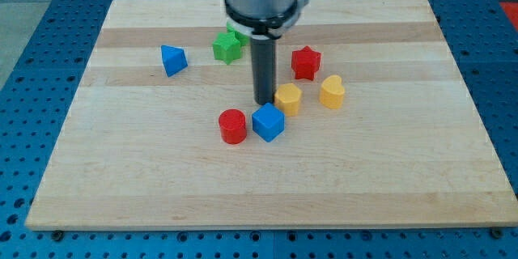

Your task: Push the hexagon near to the yellow heart

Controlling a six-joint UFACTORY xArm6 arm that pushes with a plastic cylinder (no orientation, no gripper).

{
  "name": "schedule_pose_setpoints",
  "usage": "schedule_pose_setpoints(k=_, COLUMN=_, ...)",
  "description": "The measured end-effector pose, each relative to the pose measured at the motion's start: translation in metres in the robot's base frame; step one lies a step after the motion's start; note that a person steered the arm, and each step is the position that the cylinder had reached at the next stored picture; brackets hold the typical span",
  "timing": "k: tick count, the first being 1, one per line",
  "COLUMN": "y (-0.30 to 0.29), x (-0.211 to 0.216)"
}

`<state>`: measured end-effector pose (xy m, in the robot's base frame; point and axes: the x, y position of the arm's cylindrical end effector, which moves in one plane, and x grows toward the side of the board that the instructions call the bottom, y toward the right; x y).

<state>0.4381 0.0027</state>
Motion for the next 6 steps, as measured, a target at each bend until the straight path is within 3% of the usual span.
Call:
schedule_pose_setpoints(k=3, y=0.051, x=-0.012)
schedule_pose_setpoints(k=4, y=0.017, x=-0.030)
schedule_pose_setpoints(k=6, y=-0.039, x=-0.021)
